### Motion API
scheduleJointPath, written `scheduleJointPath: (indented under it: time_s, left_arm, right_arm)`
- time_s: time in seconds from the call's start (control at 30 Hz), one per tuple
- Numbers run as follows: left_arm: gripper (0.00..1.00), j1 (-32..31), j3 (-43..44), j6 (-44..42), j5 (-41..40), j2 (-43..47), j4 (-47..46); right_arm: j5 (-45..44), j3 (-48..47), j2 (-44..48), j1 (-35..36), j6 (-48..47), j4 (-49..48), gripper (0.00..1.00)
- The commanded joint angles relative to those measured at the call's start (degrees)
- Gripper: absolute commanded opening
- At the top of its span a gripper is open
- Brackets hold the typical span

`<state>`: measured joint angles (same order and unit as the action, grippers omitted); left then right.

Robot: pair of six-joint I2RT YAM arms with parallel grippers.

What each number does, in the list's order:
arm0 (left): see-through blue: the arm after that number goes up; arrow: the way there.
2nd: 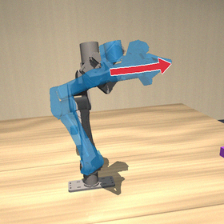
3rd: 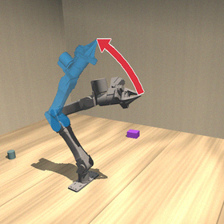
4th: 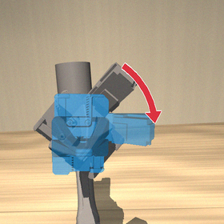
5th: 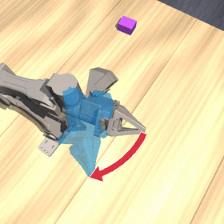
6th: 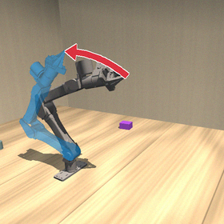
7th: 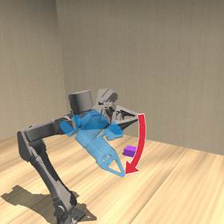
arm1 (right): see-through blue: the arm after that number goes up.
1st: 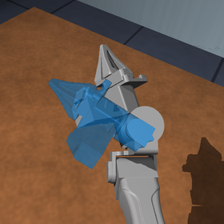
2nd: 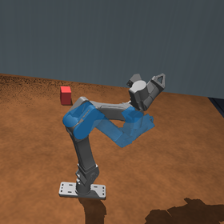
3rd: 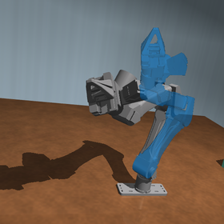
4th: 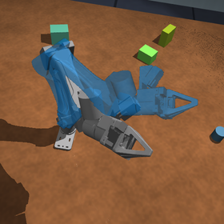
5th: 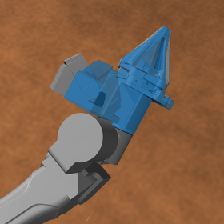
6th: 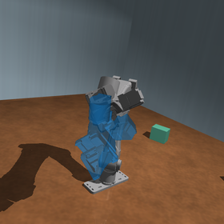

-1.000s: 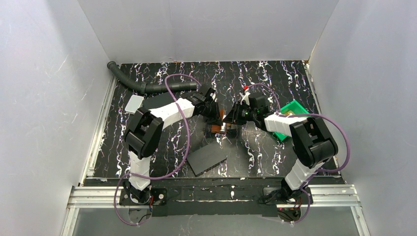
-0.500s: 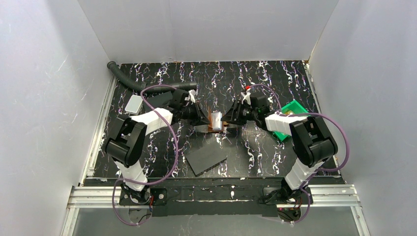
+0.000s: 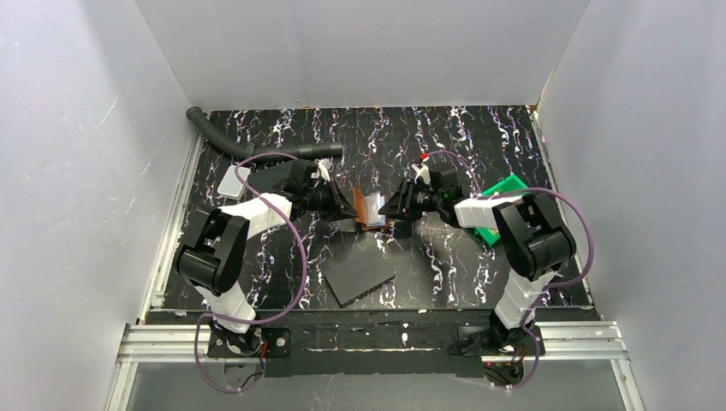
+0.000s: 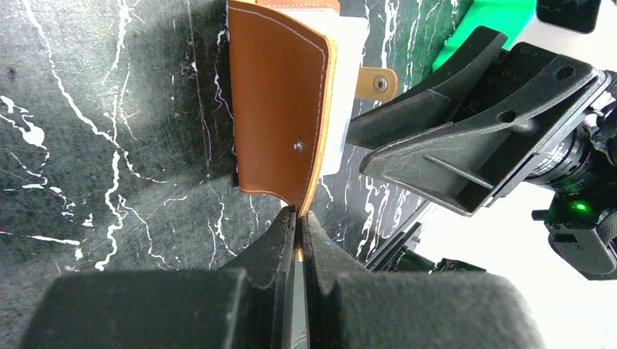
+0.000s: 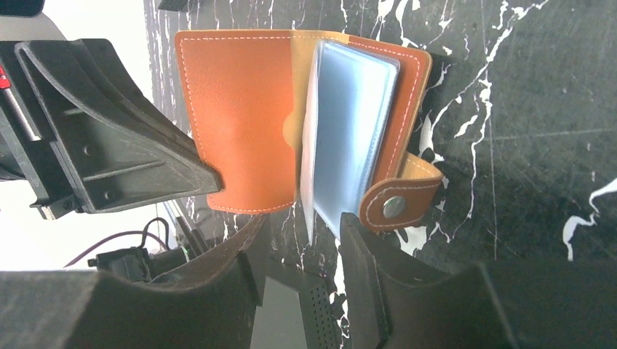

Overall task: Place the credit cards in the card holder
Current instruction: Open the card holder at the center of the board.

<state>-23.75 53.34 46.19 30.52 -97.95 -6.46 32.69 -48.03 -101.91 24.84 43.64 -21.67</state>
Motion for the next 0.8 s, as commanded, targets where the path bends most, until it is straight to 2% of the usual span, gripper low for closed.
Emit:
scheduleJointPath:
  time_s: [0.0,0.47,0.67,0.77]
  left_arm:
    - [0.00,0.3,-1.6,-0.9,0.1,0.2,1.8]
    - [0.00,1.2,-2.2,-1.7,0.6,0.4,2.2]
    - [0.01,3.2,-2.2,-4.1,0.8,0.9,6.0]
    - [0.19,4.3,-2.6,-5.0,1.1,1.3,6.2]
  right_arm:
    - [1.5,-3.1,-1.7,0.5,0.5,-3.7,0.49]
    - [2.2,-7.1,-7.2,6.1,5.9,-11.6,0.51]
    - [-0.5,-11.1,-8.8,9.3,2.9,-7.7,0.54]
    - [-0.9,-11.3,-11.2,9.5,2.9,-8.3,0.54]
